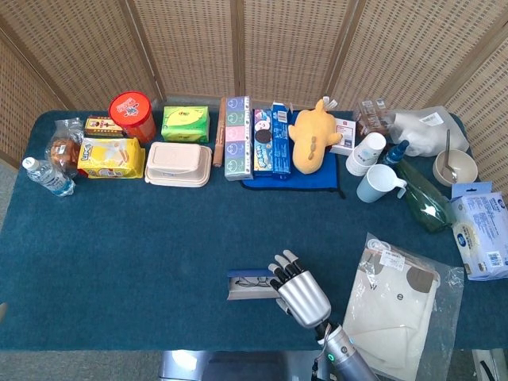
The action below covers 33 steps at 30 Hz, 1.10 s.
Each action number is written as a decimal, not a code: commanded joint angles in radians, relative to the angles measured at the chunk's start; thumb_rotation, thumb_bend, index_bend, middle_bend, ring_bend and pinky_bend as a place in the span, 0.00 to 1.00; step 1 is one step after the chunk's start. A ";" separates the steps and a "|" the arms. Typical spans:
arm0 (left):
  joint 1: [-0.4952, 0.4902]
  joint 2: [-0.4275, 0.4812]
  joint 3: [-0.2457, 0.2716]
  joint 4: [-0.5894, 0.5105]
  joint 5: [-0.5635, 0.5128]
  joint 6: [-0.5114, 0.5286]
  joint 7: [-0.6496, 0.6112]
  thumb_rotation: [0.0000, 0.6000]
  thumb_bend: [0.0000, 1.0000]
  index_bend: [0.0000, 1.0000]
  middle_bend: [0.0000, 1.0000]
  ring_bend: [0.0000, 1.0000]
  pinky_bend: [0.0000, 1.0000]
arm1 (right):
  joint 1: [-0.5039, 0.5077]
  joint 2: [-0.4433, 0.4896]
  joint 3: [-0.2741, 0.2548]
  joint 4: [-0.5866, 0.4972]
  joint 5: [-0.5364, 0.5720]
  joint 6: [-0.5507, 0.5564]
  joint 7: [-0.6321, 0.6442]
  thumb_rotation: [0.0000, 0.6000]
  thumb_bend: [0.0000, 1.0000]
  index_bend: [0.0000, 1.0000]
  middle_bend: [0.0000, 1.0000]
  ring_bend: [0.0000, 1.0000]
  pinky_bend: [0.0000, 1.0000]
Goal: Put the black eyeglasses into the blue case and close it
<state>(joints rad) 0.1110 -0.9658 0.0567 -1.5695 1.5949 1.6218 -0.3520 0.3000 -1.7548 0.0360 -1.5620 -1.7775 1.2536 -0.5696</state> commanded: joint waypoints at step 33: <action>-0.006 -0.026 -0.003 0.028 -0.038 -0.034 -0.009 1.00 0.32 0.00 0.00 0.00 0.00 | 0.207 -0.115 0.157 0.051 0.256 -0.174 -0.160 1.00 0.22 0.41 0.23 0.18 0.22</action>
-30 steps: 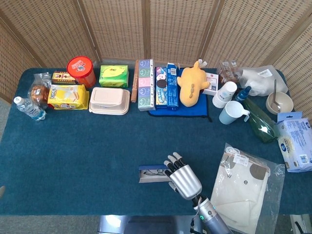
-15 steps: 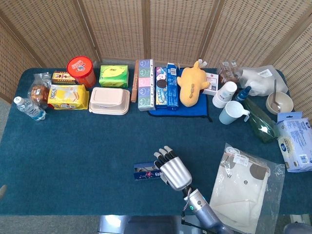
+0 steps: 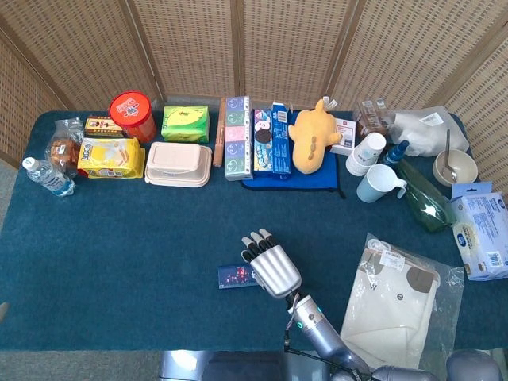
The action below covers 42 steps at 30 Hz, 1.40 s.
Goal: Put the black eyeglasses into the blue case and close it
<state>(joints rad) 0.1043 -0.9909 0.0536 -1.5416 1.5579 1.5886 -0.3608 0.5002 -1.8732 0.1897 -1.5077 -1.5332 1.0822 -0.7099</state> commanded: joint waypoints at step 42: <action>0.009 0.002 0.016 0.015 -0.007 -0.018 -0.013 1.00 0.32 0.00 0.00 0.00 0.00 | 0.318 0.222 -0.044 -0.374 0.757 -0.112 -0.378 1.00 0.32 0.00 0.01 0.00 0.13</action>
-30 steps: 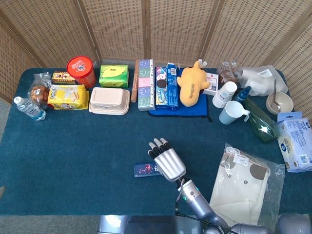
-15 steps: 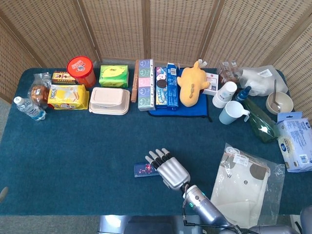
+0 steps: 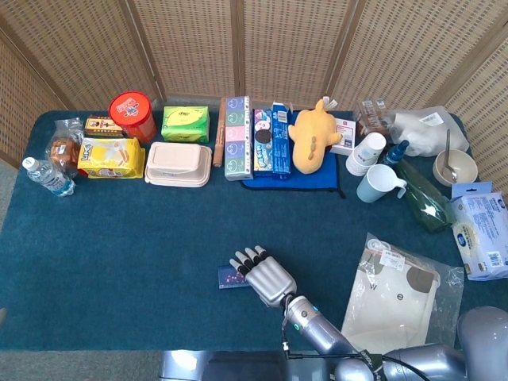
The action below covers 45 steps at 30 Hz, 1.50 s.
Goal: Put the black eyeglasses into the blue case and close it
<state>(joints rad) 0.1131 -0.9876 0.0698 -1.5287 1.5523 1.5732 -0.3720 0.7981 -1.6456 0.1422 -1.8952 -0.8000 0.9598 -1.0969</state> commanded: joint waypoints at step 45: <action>-0.054 0.008 -0.018 -0.107 -0.025 -0.085 0.121 1.00 0.32 0.00 0.00 0.00 0.00 | 0.013 0.145 0.014 0.180 -0.048 0.091 0.421 1.00 0.24 0.07 0.15 0.11 0.23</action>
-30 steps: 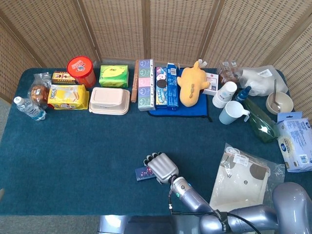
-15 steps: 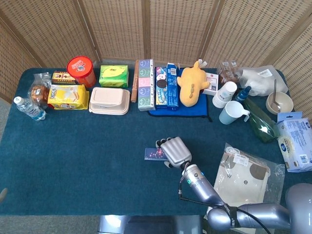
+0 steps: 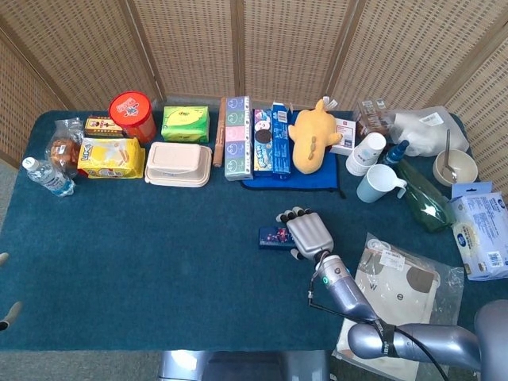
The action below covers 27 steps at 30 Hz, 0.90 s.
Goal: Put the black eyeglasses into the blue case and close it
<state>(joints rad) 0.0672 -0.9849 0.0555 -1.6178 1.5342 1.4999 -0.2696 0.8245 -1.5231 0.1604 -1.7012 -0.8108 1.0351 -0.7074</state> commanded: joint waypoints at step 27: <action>0.009 -0.030 -0.014 -0.088 -0.040 0.035 0.293 1.00 0.32 0.02 0.00 0.00 0.00 | -0.592 0.245 -0.316 -0.080 -0.597 0.728 0.245 1.00 0.24 0.21 0.16 0.09 0.18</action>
<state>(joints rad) 0.0733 -1.0139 0.0397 -1.7024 1.4915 1.5311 0.0198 0.2688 -1.2941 -0.1295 -1.7958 -1.3820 1.7329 -0.4801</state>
